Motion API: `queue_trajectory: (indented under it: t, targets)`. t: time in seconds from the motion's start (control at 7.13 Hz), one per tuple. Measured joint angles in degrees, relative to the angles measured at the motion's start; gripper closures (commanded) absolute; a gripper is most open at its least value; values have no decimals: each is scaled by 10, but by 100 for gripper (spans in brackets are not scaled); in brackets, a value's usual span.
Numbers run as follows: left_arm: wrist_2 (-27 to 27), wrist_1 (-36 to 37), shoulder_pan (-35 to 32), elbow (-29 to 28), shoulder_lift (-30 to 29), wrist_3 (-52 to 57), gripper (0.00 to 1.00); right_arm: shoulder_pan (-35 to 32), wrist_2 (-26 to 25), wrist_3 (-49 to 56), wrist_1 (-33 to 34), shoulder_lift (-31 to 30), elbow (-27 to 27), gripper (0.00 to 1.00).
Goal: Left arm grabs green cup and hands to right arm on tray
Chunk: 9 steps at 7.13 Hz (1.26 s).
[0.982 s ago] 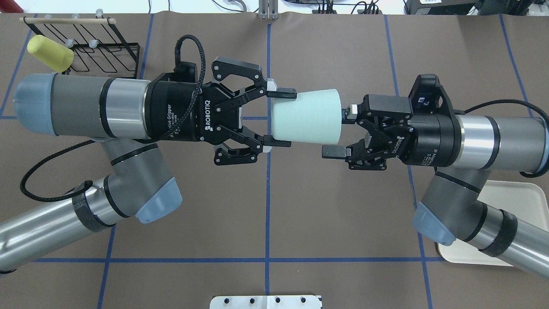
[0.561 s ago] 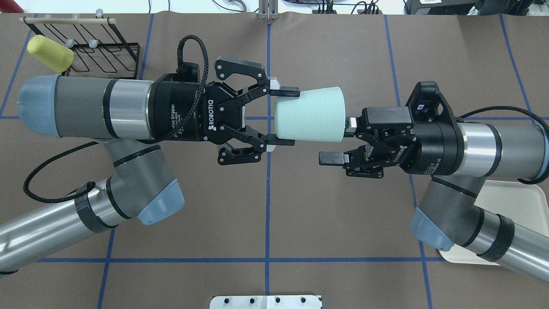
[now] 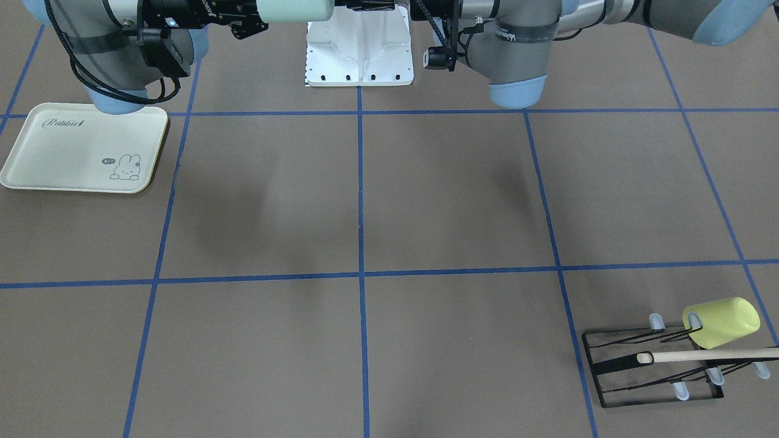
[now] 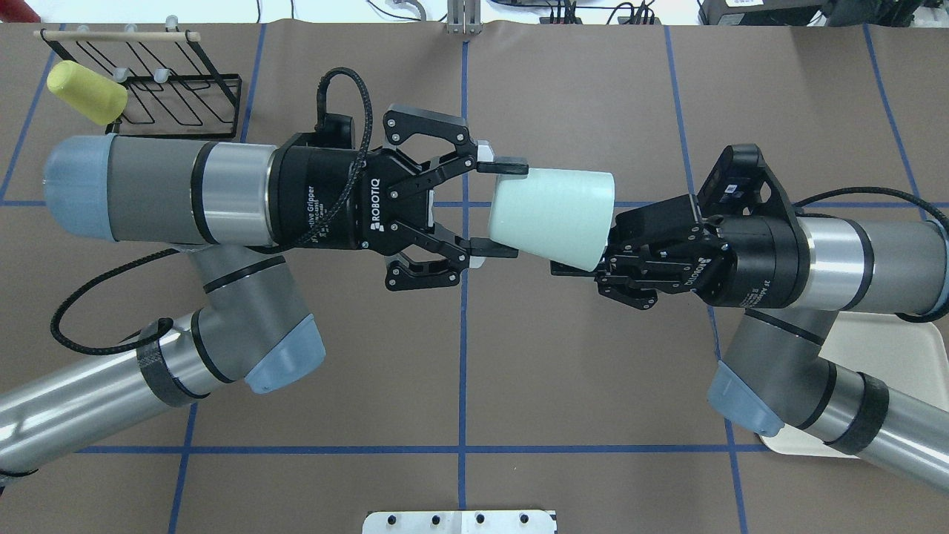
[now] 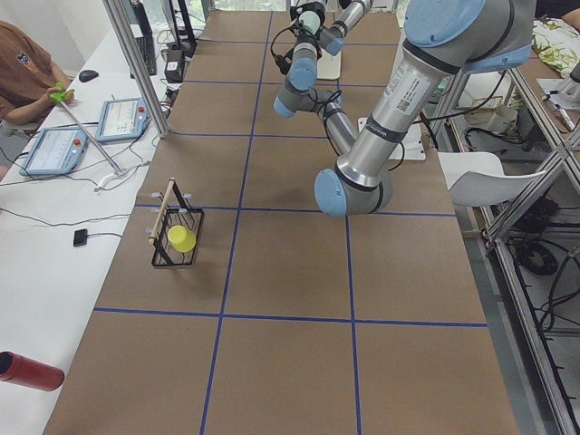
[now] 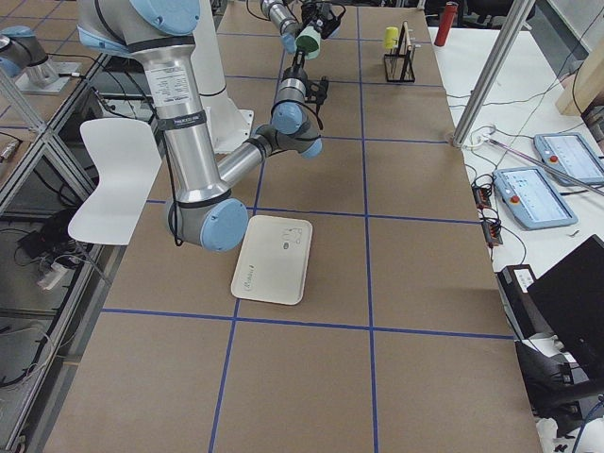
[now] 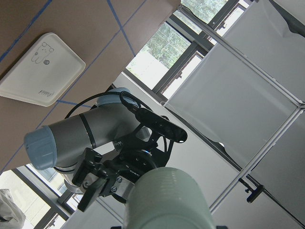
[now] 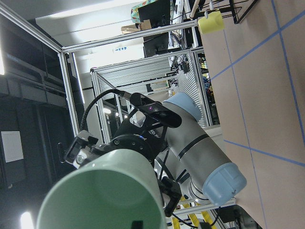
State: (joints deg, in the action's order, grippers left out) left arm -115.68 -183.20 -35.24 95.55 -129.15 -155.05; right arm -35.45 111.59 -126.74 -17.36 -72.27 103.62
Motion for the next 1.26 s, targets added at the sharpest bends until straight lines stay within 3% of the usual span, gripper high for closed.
queue_trajectory:
  t: [0.14, 0.28, 0.98, 1.26]
  targets:
    - [0, 1, 0, 0, 0, 1, 94, 0, 0, 0, 0, 0, 0, 100]
    - [0, 2, 1, 0, 0, 2, 1, 0, 0, 0, -1, 0, 0, 100]
    - [-6, 3, -11, 13, 9, 8, 0, -1, -10, -1, -3, -7, 6, 100]
    - [-38, 3, -45, 30, 48, 45, 0, -5, -13, -17, -33, -35, 6, 100]
